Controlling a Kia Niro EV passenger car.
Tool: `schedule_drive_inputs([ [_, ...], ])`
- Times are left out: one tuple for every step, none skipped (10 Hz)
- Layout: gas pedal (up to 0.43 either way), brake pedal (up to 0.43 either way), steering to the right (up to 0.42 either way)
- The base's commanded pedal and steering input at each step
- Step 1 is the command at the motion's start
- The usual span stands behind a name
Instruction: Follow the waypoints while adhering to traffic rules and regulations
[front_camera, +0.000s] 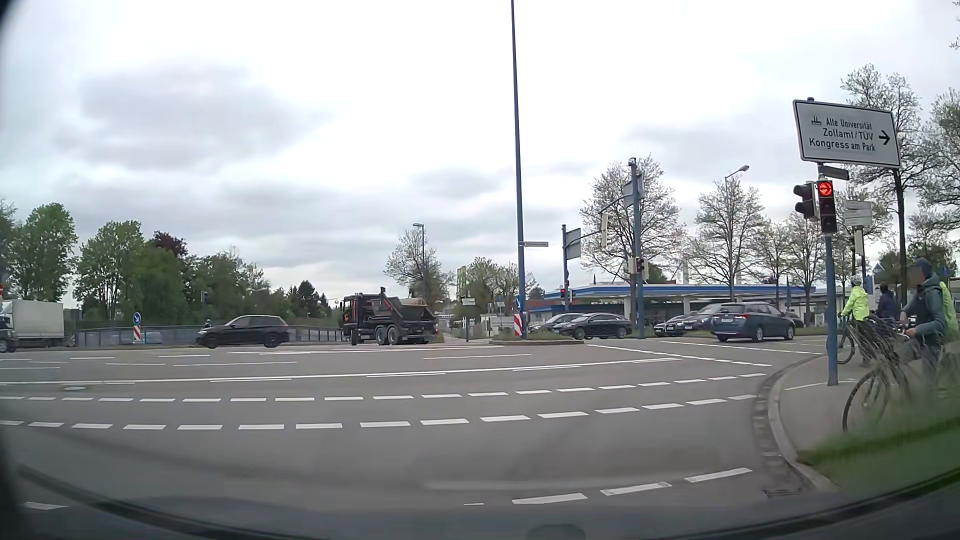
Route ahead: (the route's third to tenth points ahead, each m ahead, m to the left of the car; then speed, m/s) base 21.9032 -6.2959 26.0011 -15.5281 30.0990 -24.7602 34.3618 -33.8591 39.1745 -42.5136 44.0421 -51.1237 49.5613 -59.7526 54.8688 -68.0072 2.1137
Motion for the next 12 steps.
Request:
schedule_drive_inputs([
  [0.000,0.287,0.061],
  [0.000,0.280,0.059],
  [0.000,0.274,0.057],
  [0.000,0.274,0.054],
  [0.000,0.268,0.048],
  [0.000,0.268,0.045],
  [0.000,0.256,0.043],
  [0.000,0.256,0.039],
  [0.000,0.250,0.035],
  [0.000,0.244,0.033],
  [0.000,0.238,0.033],
  [0.000,0.238,0.033],
])
